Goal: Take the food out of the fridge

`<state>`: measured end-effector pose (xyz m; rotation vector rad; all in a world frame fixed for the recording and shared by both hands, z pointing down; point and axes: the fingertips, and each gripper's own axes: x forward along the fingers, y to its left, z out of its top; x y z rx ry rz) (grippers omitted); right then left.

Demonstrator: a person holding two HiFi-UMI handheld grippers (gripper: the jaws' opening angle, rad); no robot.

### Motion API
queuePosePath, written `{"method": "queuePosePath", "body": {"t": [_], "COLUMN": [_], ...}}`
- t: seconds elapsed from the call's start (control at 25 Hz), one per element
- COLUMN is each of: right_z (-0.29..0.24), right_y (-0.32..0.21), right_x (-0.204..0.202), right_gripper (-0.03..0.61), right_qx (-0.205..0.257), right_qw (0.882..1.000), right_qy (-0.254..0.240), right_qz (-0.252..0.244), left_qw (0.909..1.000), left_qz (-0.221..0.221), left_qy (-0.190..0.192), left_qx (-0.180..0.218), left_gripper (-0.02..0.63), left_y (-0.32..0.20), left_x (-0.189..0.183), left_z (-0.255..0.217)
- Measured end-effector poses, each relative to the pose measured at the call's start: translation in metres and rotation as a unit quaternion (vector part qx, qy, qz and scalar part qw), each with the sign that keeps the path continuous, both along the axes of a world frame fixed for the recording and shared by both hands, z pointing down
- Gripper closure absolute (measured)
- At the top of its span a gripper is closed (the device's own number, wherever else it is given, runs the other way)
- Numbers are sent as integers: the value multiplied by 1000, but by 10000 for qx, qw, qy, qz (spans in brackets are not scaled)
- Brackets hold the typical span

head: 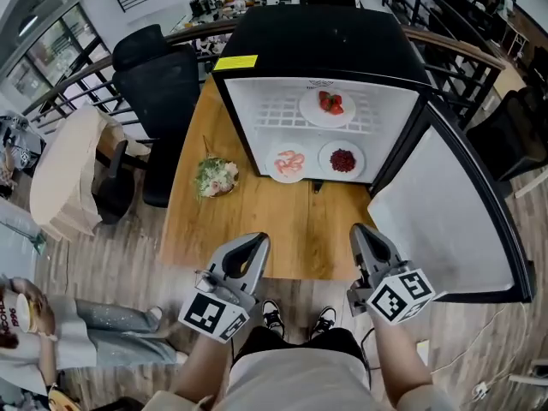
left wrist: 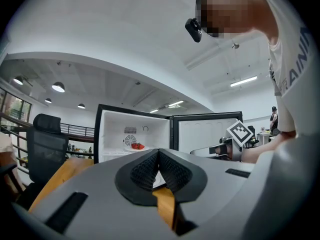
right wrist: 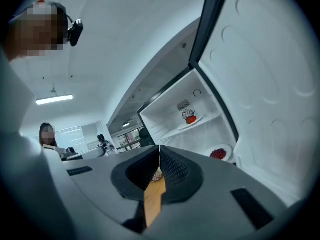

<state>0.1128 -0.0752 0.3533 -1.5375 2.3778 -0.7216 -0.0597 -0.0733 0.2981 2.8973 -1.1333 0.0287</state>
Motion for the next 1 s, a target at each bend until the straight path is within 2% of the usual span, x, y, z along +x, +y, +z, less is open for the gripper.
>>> {"method": "queuePosePath", "body": {"t": [0.24,0.32,0.44,0.68,0.88,1.0], "right_z": [41,55,82,136,181,206], "right_y": [-53,-71,-95,-144,-178,-194], "right_x": [-44,-59,-77,-84,-78,-76], "right_gripper": [552,476,472,465,460,460], "right_qx": [-624,-853,-1276,-1892,-2348,-2593], "right_qw": [9957,9914,9819,9590,9330,9195], "right_qy": [-592,-865,-1290,-2096,-2710,-2893], "right_qz": [-347,-491,-549,-234,306,601], "left_qw": [9994,9990,9981,9970,9968,9962], "left_qz": [-267,-332,-416,-511,-493,-466], "left_qy": [-13,-12,-9,-71,-79,-83], "left_qx": [-214,-306,-445,-569,-619,-728], "left_gripper": [604,604,604,604,604,604], "left_y": [-18,-25,-35,-60,-78,-86], "left_x": [-36,-46,-59,-75,-76,-78], "left_z": [23,31,44,67,83,94]}}
